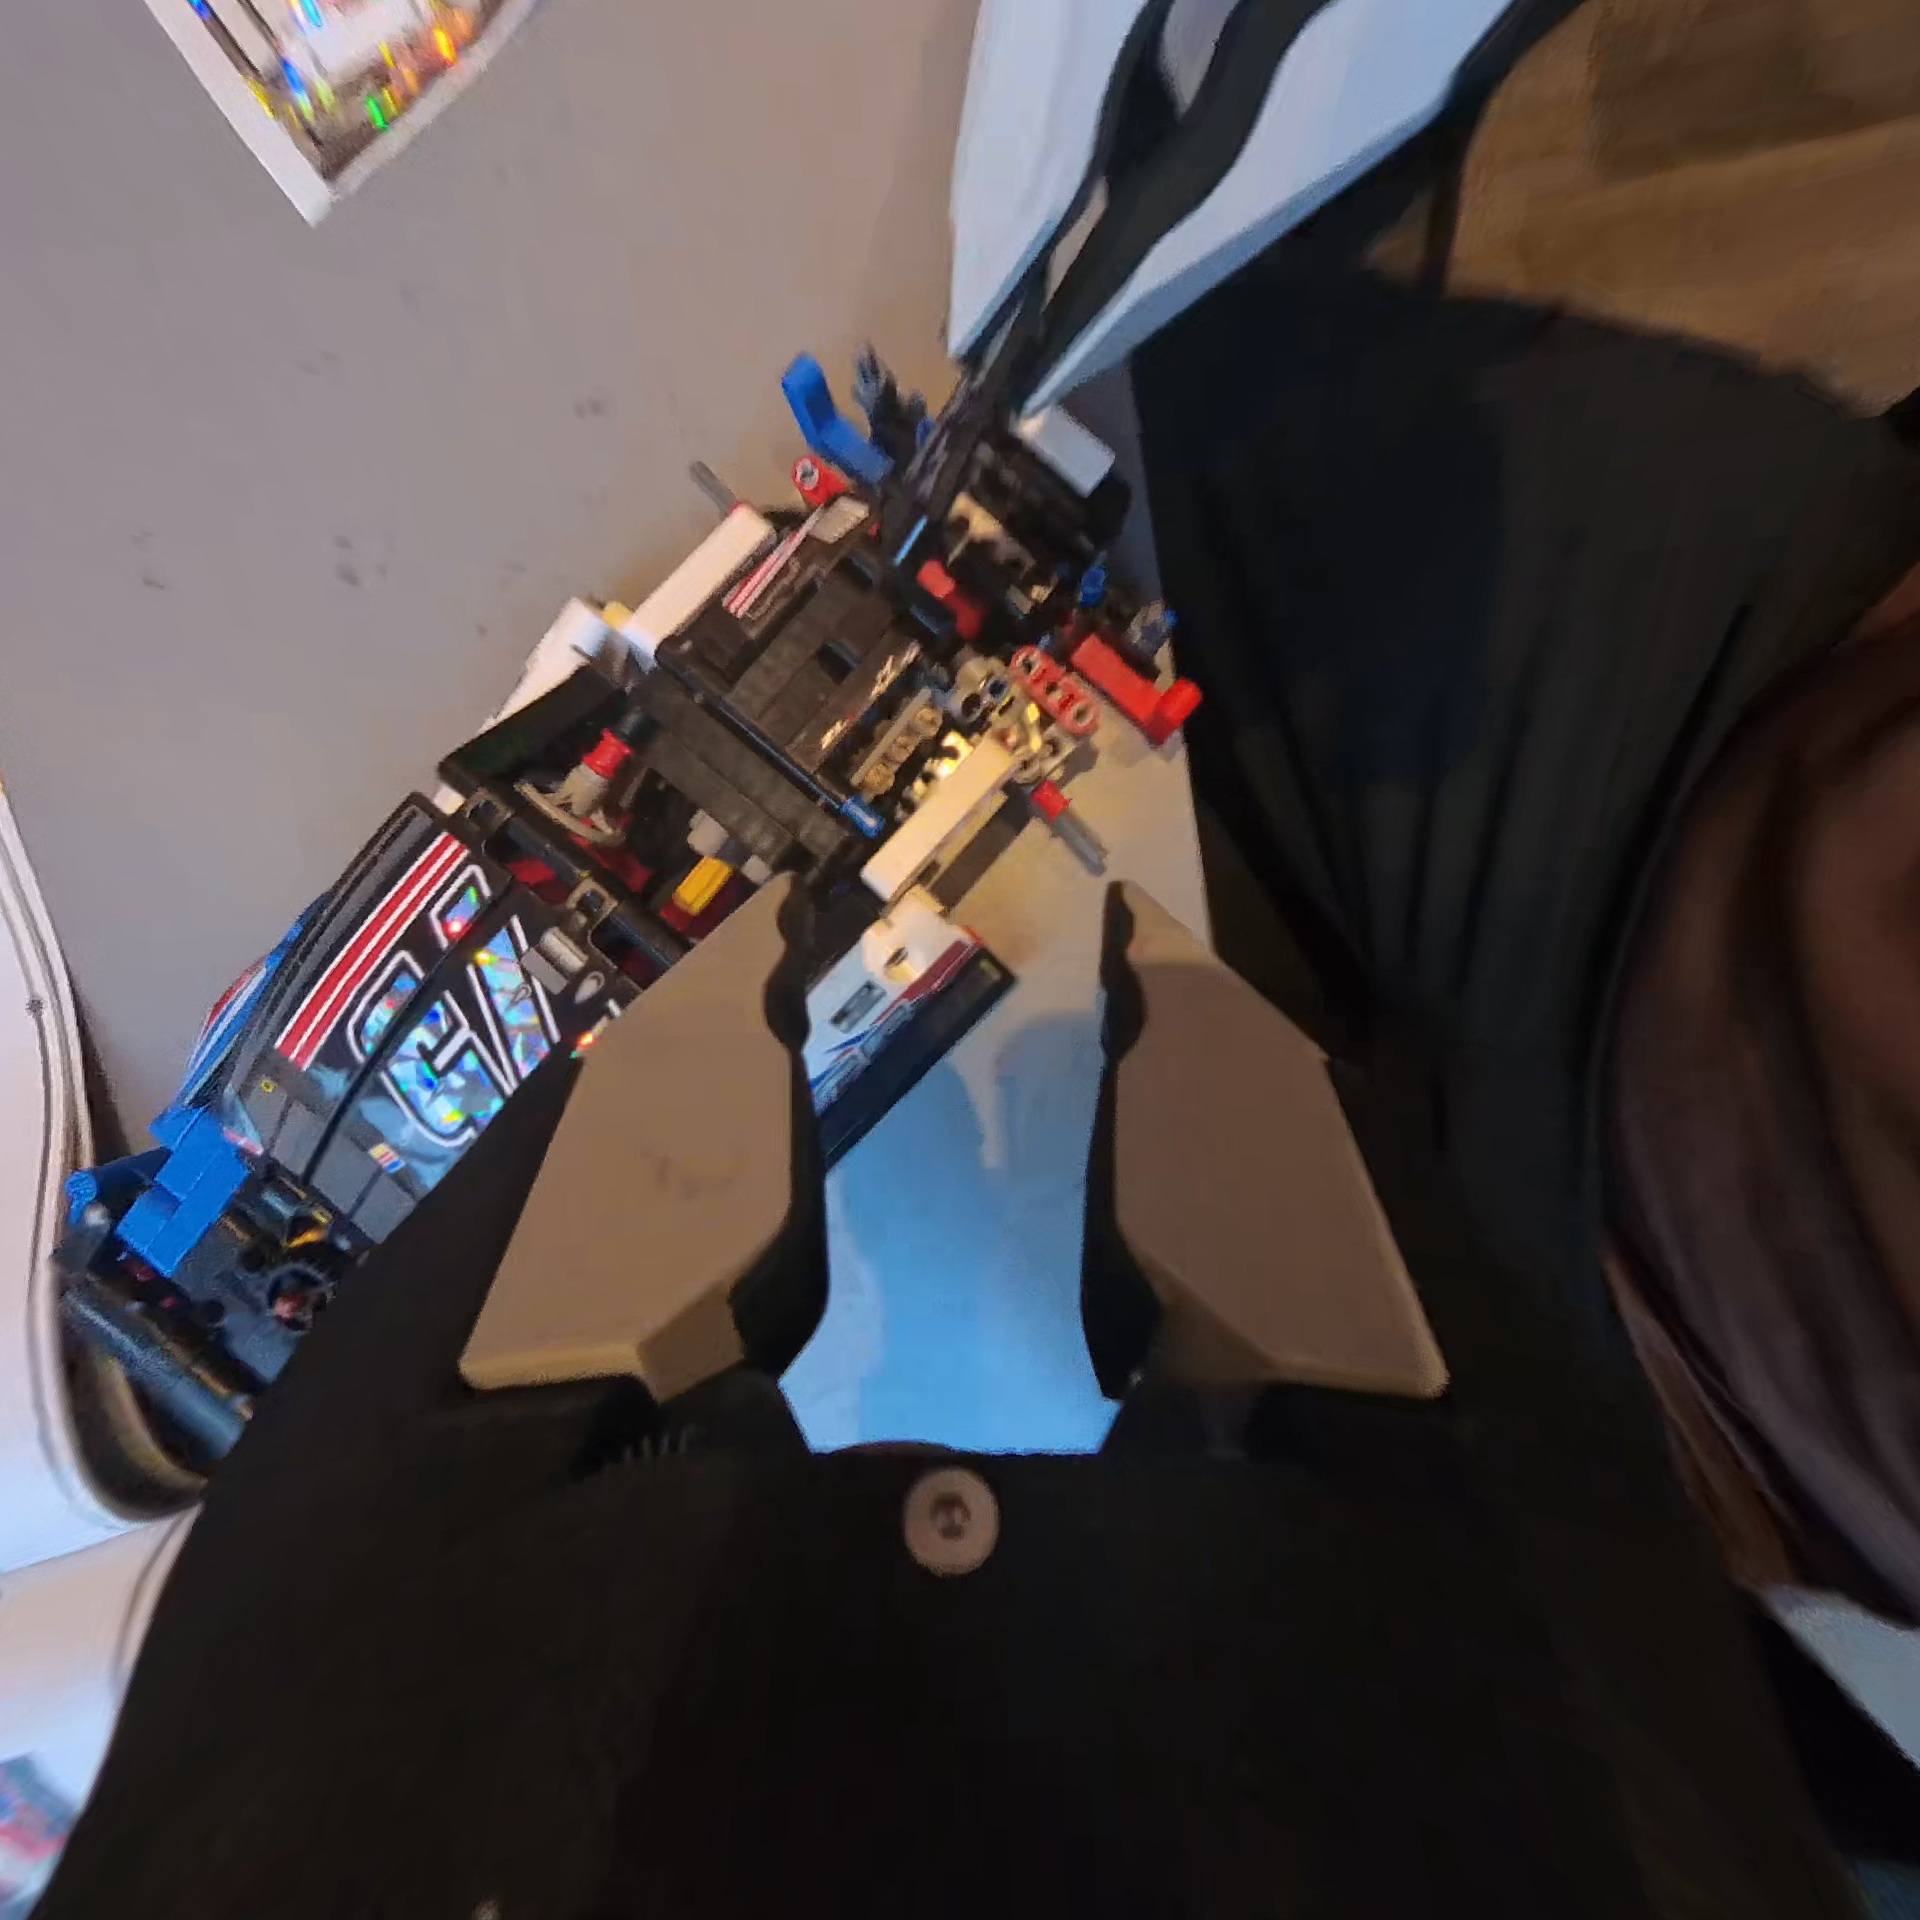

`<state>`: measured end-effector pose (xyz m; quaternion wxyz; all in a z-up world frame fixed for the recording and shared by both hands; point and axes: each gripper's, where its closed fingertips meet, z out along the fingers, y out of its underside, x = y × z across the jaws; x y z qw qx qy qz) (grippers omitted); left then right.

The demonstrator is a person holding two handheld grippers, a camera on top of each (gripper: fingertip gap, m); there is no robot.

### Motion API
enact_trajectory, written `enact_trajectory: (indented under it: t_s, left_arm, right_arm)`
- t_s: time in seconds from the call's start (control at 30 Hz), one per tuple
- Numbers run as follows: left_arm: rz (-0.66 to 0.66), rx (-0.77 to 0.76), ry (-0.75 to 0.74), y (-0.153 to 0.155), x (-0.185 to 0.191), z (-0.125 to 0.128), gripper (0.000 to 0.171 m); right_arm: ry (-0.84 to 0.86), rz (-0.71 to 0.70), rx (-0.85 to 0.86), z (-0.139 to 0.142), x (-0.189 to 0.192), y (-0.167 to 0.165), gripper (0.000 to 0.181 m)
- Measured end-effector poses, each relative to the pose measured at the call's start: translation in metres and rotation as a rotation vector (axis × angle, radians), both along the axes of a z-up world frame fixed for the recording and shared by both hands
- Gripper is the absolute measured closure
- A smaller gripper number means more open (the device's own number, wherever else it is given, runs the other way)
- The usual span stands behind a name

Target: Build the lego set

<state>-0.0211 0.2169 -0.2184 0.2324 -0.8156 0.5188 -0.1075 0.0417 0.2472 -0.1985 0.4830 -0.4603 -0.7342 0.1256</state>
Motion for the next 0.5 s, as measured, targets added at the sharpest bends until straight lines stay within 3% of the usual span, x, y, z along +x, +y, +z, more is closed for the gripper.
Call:
enact_trajectory:
  t_s: [0.1, 0.2, 0.3, 0.5]
  left_arm:
    - [-0.015, 0.046, -0.117, -0.011, 0.011, 0.014, 0.127]
    - [-0.014, 0.057, -0.132, -0.012, 0.019, 0.008, 0.121]
    - [-0.004, -0.030, -0.117, -0.015, 0.024, -0.007, 0.114]
    - [0.046, 0.002, -0.159, -0.010, 0.025, -0.012, 0.123]
  right_arm:
    - [0.029, -0.004, -0.035, 0.003, -0.004, 0.001, 0.174]
    - [0.043, 0.002, -0.057, 0.004, -0.006, -0.001, 0.174]
    - [0.050, 0.001, -0.078, 0.006, -0.007, -0.001, 0.174]
    - [0.059, -0.019, -0.111, 0.007, -0.008, 0.000, 0.174]
